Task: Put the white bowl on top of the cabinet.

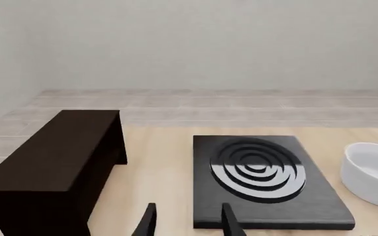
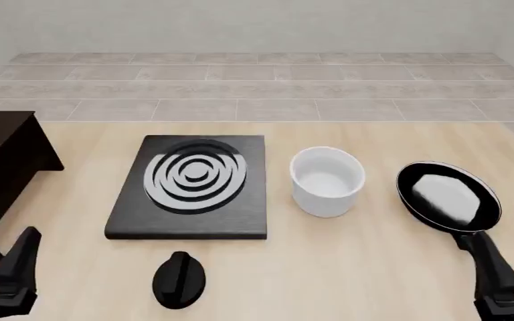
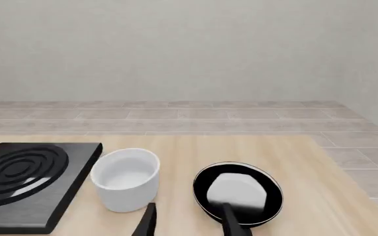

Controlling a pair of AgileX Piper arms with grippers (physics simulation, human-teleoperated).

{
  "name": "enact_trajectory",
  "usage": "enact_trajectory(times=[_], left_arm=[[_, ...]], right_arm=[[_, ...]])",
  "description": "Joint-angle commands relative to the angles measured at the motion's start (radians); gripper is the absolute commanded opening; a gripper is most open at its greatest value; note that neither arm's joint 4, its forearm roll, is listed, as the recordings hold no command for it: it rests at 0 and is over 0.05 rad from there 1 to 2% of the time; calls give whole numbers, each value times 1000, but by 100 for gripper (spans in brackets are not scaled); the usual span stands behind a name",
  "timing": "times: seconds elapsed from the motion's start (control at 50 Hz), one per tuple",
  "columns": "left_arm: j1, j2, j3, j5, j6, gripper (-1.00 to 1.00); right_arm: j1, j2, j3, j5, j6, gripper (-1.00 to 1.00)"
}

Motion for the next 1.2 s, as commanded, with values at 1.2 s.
enact_trajectory(times=[1.2], left_arm=[[-526,819,-627,-49,26,100]], right_arm=[[0,-1,-4,7,1,100]])
